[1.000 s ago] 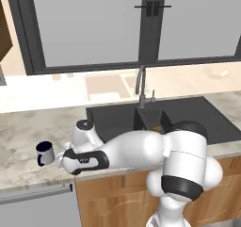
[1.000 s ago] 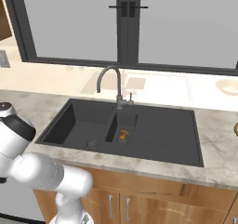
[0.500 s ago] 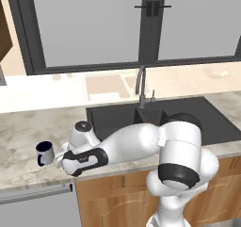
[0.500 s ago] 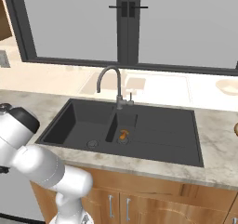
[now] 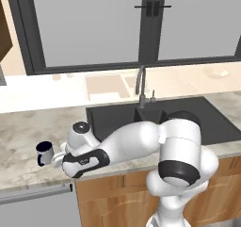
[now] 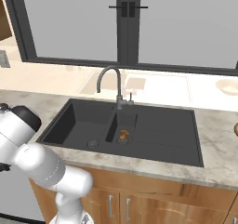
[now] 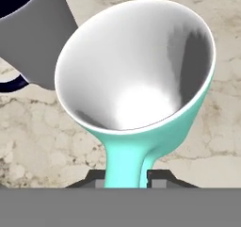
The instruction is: Clear the mugs and bowl far away from the sink.
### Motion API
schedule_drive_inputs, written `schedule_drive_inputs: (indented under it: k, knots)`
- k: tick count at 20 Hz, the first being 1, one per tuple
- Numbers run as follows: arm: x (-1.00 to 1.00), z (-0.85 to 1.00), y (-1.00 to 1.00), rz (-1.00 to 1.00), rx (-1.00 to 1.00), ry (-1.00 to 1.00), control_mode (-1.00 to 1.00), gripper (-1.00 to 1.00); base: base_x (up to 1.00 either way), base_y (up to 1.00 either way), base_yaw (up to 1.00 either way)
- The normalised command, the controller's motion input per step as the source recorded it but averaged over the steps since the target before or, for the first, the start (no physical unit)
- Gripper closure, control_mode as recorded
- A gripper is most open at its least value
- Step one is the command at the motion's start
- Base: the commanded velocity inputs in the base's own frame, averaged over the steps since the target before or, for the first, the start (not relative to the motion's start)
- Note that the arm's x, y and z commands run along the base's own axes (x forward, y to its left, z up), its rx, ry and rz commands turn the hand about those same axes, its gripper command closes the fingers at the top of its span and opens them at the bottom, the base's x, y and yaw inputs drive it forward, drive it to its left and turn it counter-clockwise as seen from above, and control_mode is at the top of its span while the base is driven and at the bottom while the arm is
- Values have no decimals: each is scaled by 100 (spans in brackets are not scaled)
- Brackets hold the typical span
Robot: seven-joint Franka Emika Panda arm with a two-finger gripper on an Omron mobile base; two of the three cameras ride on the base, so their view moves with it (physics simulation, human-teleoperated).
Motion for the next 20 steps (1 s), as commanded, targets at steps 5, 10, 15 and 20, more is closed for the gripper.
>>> schedule_drive_inputs:
  k: [5, 10, 15, 20]
  knots:
    - [-19, 24, -39, -7, 9, 0, -100, 100, 0, 0, 0]
    - [-56, 98, -86, -16, 11, -6, -100, 100, 0, 0, 0]
    - [-44, 100, -94, -13, 2, -12, -100, 100, 0, 0, 0]
    - [-8, 100, -67, 1, -8, 0, -100, 100, 0, 0, 0]
